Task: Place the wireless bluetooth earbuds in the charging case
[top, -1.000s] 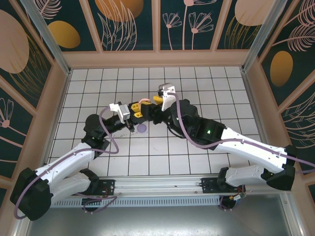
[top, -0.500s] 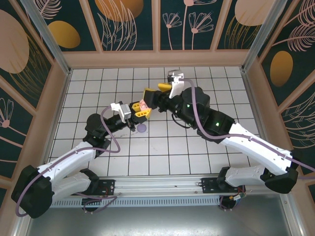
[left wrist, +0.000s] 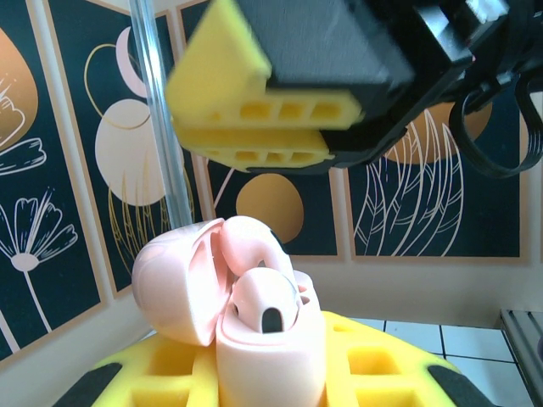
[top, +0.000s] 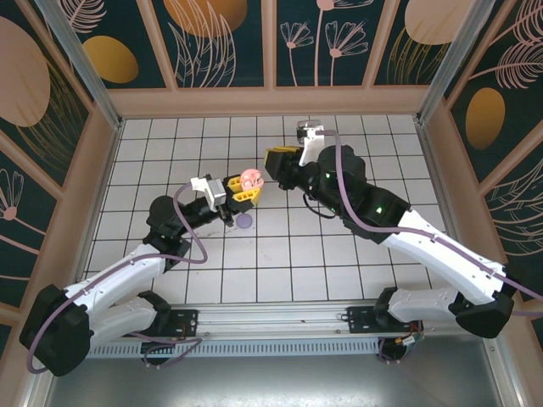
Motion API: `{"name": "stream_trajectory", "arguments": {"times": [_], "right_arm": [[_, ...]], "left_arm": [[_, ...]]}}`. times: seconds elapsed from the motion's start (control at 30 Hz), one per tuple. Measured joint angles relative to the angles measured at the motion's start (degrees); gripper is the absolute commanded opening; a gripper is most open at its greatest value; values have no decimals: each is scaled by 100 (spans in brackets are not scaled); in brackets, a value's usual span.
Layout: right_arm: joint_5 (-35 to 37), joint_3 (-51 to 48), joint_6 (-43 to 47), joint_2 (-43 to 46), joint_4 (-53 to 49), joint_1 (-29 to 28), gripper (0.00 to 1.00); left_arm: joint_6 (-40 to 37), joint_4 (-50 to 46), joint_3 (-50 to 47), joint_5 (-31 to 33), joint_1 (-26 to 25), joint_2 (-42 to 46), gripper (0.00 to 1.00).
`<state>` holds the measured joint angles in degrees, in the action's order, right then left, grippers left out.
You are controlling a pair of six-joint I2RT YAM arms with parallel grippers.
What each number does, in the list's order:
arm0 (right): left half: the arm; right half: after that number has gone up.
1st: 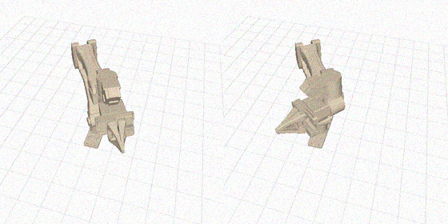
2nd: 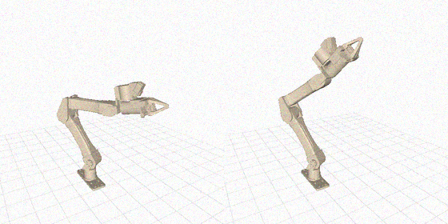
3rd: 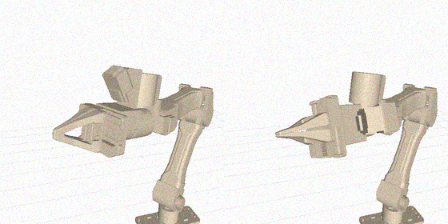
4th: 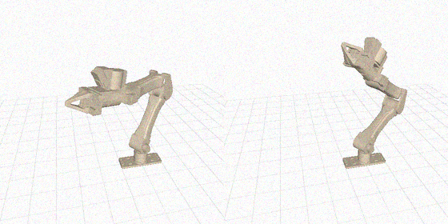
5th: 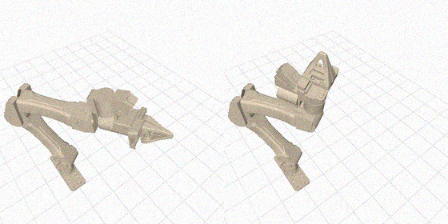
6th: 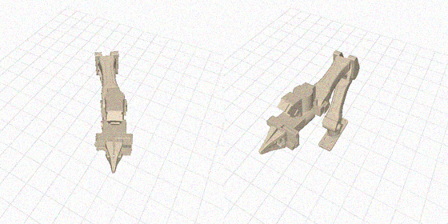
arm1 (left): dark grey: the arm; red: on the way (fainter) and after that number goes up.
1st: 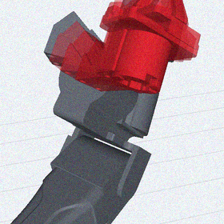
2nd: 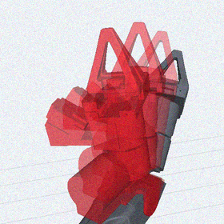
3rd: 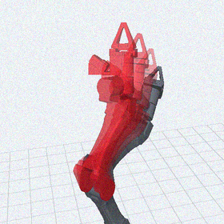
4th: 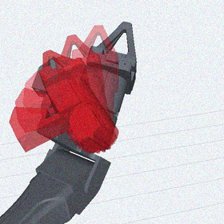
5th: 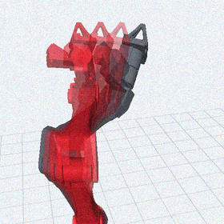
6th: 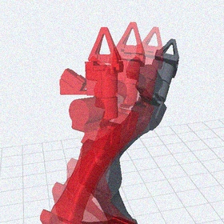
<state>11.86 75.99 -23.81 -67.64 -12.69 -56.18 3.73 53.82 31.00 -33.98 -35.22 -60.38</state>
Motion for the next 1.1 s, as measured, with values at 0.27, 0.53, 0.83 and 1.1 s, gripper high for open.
{"name": "stream_trajectory", "arguments": {"times": [0.27,0.53,0.83,1.1], "right_arm": [[-146,-319,-81,35,-136,146,14],[-411,-328,-81,2,-129,146,12],[-640,-328,-79,-142,-129,105,10],[-516,-275,-76,-155,-133,-96,9]], "left_arm": [[0,0,46,-2,0,0,0],[0,0,57,-2,0,0,0],[0,0,57,-2,0,0,0],[0,9,57,-4,2,0,0]]}}
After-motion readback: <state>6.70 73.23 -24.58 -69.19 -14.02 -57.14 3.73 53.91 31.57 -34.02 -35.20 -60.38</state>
